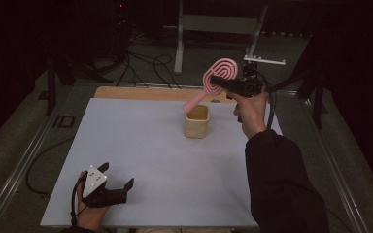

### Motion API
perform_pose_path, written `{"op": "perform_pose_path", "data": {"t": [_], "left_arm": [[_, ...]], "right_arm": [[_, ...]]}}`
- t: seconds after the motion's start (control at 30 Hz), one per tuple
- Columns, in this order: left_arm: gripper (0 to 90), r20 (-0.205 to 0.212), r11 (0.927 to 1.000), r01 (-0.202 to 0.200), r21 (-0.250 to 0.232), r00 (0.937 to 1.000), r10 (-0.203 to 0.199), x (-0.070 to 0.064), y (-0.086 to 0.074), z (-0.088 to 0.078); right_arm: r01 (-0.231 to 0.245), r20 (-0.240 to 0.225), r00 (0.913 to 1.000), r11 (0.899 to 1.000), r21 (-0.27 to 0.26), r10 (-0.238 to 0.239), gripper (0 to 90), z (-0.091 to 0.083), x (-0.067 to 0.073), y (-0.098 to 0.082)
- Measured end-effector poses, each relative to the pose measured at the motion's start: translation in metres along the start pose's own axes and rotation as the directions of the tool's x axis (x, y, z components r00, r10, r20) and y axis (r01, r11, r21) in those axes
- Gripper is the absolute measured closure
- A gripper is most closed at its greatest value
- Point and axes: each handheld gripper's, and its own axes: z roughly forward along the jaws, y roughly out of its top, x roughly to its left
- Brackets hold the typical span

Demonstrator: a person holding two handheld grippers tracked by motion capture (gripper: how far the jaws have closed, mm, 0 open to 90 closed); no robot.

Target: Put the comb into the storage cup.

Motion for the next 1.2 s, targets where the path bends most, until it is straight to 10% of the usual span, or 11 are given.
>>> {"op": "perform_pose_path", "data": {"t": [1.2], "left_arm": [[0.0, -0.002, 1.0, -0.003, -0.005, 1.0, 0.003, -0.001, 0.0, 0.0]], "right_arm": [[-0.06, 0.069, 0.9958, 0.998, -0.009, 0.06, 63.4, 0.008, -0.032, -0.014]]}}
